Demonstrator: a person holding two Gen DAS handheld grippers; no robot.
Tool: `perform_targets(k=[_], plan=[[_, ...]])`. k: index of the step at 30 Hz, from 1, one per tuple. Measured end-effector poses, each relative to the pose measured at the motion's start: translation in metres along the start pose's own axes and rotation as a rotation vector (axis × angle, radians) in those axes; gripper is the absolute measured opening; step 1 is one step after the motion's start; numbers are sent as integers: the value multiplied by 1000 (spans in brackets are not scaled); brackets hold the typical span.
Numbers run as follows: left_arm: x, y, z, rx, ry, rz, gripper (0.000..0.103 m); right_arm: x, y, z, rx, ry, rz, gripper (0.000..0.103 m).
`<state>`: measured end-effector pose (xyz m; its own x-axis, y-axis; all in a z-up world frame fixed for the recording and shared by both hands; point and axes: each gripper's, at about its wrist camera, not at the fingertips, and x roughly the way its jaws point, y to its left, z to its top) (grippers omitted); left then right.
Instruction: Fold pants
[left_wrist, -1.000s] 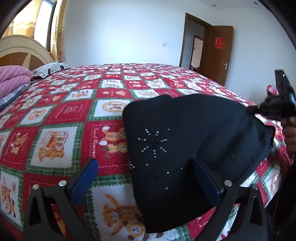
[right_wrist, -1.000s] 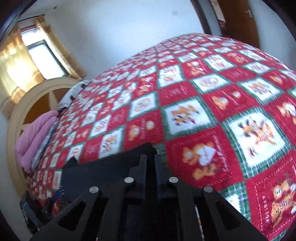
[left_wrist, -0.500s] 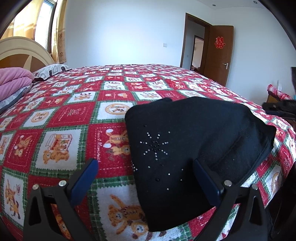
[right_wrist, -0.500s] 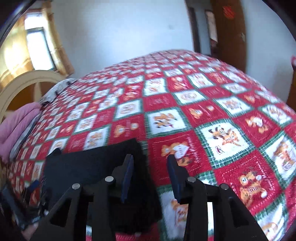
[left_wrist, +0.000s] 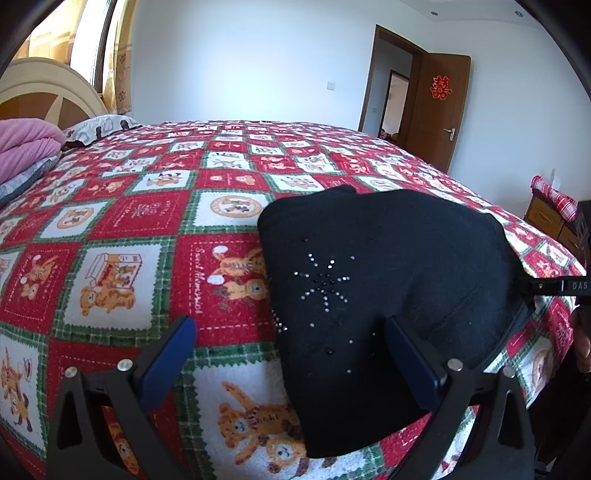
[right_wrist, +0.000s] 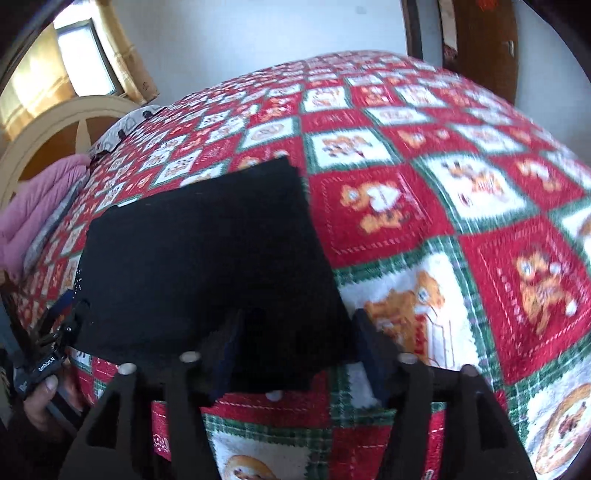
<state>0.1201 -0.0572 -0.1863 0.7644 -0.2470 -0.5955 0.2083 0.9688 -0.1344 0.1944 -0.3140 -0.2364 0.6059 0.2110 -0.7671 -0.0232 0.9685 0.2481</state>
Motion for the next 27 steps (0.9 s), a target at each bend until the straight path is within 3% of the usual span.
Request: perform_targets(k=[6, 14, 22, 27], plan=[[-4, 5, 1, -14, -6, 3, 103, -12, 3, -2, -22, -38, 26, 62], [-9, 20, 10, -58, -31, -36, 103, -50, -16, 5, 67, -231, 64, 63], [9, 17, 16, -84, 12, -119, 103, -29, -22, 16, 126, -184, 139, 63], [18, 5, 20, -18, 30, -120, 103, 2, -18, 25, 139, -105, 192, 63]])
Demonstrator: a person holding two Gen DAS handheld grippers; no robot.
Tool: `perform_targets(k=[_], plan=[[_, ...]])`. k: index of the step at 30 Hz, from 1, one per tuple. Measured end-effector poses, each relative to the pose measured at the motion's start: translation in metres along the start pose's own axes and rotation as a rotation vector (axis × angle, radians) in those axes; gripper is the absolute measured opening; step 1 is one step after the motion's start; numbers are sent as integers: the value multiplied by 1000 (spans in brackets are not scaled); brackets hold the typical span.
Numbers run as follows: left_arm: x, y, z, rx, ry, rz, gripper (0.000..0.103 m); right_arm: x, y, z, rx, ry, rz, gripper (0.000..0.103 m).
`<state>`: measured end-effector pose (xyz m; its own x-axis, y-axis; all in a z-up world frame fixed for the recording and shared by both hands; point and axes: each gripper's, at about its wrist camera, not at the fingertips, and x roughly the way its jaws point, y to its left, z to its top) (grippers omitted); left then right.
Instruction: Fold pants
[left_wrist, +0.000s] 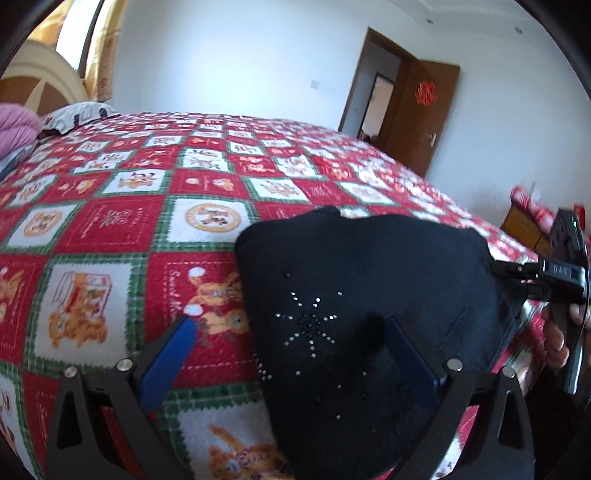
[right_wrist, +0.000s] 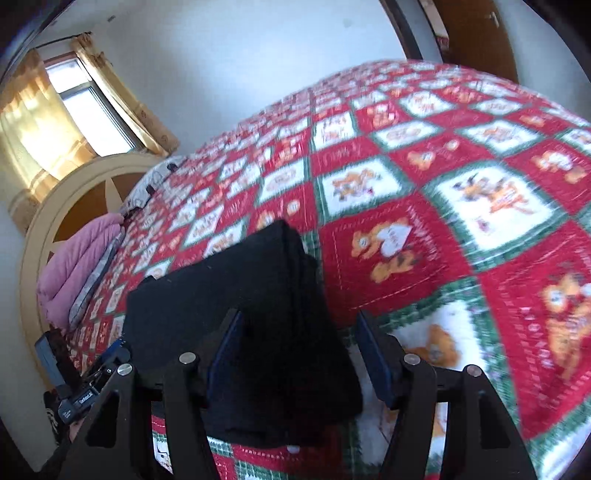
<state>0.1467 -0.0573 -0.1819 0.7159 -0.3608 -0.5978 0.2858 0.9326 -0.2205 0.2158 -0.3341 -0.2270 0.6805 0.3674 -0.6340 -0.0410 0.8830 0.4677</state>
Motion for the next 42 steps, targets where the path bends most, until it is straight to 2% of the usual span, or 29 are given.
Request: perform_targets(k=[6, 11, 13, 14, 17, 18, 19, 20, 22, 25, 31, 37, 40, 42], plan=[[3, 6, 7, -66, 12, -76, 103, 8, -3, 0, 0, 18, 52, 63], [9, -2, 9, -33, 36, -91, 103, 12, 6, -7, -46, 25, 55, 63], [8, -4, 8, -35, 37, -112, 101, 14, 8, -10, -65, 27, 48, 60], [9, -4, 8, -35, 37, -121, 99, 14, 9, -11, -69, 31, 47, 53], [9, -6, 7, -20, 44, -145, 79, 18, 5, -9, -45, 50, 77, 47], [8, -5, 7, -25, 45, -161, 60, 19, 4, -9, -37, 53, 89, 40], [10, -3, 7, -42, 60, -193, 32, 18, 0, -8, -16, 53, 117, 36], [12, 0, 7, -62, 74, -216, 25, 16, -4, -7, 9, 53, 152, 33], [11, 3, 7, -91, 69, -243, 22, 13, -5, -5, 24, 41, 185, 30], [3, 1, 7, -73, 39, -253, 20, 6, 1, -4, 7, 17, 206, 28], [-13, 7, 15, -88, 0, -269, 20, -2, 16, 1, -19, -17, 210, 28], [-39, 35, 35, -95, -70, -229, 20, 8, 47, 20, -58, -7, 246, 27], [-57, 60, 46, -96, -109, -178, 20, 24, 84, 39, -115, 1, 280, 27], [-69, 84, 54, -99, -131, -118, 20, 36, 108, 51, -147, 6, 301, 27]])
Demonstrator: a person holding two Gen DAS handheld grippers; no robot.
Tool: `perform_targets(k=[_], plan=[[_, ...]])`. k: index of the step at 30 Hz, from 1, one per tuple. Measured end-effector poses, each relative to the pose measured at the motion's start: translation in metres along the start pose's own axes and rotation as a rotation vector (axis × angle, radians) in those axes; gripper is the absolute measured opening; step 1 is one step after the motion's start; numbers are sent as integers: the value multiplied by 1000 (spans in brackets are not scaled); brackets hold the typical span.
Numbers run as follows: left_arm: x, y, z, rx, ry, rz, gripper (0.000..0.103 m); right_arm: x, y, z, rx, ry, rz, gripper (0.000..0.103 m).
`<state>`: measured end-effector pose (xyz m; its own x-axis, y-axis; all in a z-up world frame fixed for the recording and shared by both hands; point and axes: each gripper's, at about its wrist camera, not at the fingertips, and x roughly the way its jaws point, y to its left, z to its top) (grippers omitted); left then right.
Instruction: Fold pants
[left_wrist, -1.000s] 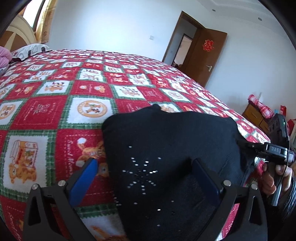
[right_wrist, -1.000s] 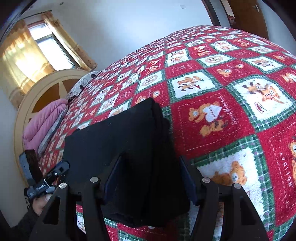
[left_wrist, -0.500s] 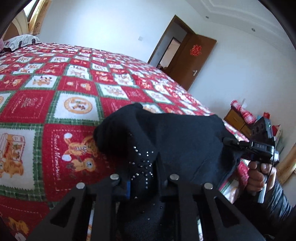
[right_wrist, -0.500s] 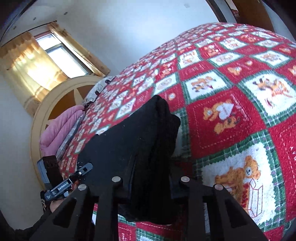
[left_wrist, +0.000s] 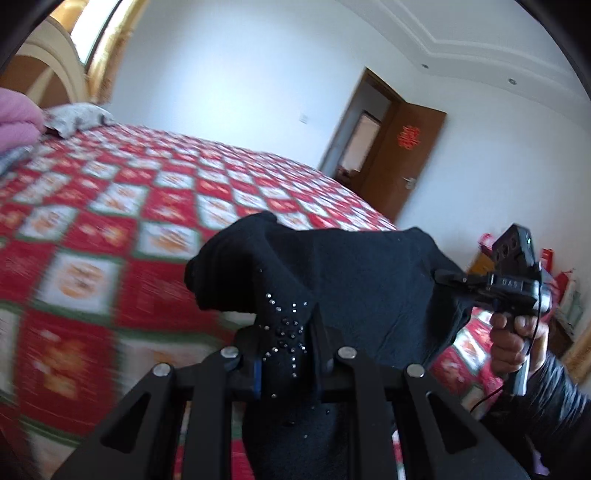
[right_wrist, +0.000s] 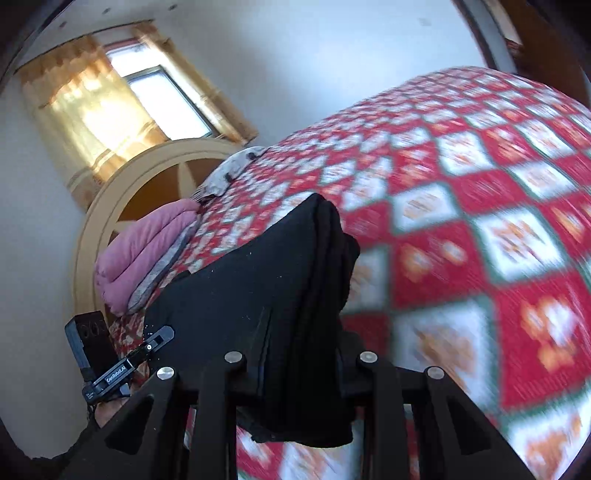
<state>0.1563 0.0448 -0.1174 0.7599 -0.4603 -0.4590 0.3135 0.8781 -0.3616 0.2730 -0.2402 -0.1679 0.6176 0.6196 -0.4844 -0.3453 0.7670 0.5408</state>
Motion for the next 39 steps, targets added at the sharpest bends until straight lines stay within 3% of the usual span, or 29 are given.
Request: perform_targets(k=[5, 10, 14, 16, 18, 20, 25, 29, 32, 39], plan=[[-23, 50, 23, -6, -42, 126, 20, 78, 54, 41, -69, 55, 60, 27], [-27, 99, 27, -42, -30, 230, 20, 155, 98, 55, -117, 129, 78, 27], [-1, 120, 4, -55, 65, 275, 22, 208, 94, 46, -113, 216, 42, 27], [5, 125, -8, -69, 70, 298, 34, 225, 81, 36, -93, 263, 8, 32], [3, 124, -16, -86, 40, 314, 49, 226, 68, 28, -68, 257, -9, 47], [1, 122, -17, -85, 32, 318, 53, 216, 61, 24, -74, 251, -16, 53], [-5, 125, -14, -91, 26, 328, 78, 191, 62, 17, -215, 236, -116, 54], [-5, 127, -20, -95, 38, 329, 82, 190, 41, 16, -177, 245, -188, 66], [-6, 126, -22, -97, 37, 337, 84, 196, 24, 14, -91, 243, -154, 71], [-34, 111, -19, -85, 2, 372, 84, 172, 17, 14, -8, 184, -129, 71]])
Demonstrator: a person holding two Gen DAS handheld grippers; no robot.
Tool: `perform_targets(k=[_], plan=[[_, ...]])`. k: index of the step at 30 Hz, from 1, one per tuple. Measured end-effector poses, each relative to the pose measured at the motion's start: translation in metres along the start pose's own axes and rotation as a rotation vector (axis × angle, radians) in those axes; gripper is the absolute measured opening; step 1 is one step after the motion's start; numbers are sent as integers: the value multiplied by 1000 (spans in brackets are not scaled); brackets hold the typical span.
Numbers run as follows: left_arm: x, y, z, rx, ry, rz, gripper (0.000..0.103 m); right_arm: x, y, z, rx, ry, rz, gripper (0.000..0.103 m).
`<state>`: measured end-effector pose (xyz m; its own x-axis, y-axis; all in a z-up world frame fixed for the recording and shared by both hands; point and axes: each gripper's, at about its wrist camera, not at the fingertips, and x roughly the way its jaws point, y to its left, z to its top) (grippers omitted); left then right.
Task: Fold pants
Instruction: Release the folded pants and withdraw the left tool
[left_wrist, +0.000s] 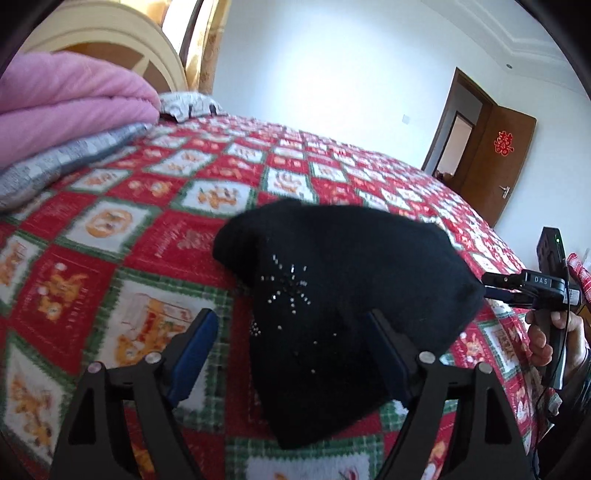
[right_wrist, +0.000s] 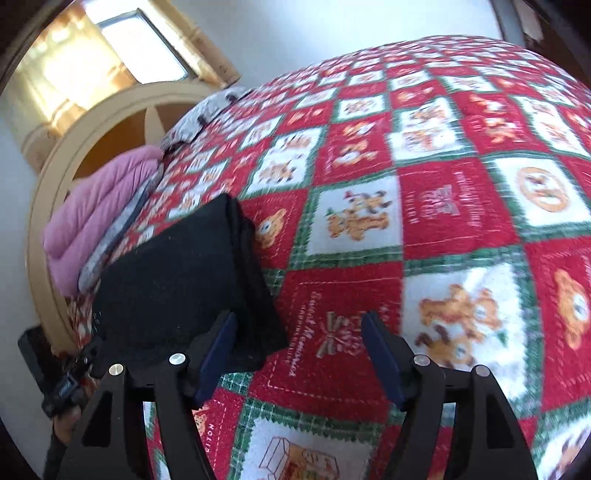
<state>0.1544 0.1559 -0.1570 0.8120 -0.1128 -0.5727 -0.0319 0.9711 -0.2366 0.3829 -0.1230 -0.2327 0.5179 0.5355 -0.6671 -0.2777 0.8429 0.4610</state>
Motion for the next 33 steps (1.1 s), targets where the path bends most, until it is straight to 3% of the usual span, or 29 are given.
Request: perform_targets(k=[3, 6, 10, 19, 26, 33], plan=[[-19, -2, 5, -26, -47, 46, 93, -19, -4, -4, 42, -57, -25, 71], [-39, -8, 7, -46, -94, 77, 93, -38, 1, -13, 46, -79, -58, 71], [-68, -23, 3, -47, -130, 93, 95, -76, 29, -35, -64, -113, -130, 71], [-118, -67, -11, 31, -128, 139, 100, -158, 94, -90, -272, -206, -196, 71], [-144, -85, -10, 41, -155, 147, 103, -188, 128, -108, -354, -252, -159, 71], [-150, -98, -12, 68, -165, 131, 103, -206, 134, -113, -357, -294, -161, 72]])
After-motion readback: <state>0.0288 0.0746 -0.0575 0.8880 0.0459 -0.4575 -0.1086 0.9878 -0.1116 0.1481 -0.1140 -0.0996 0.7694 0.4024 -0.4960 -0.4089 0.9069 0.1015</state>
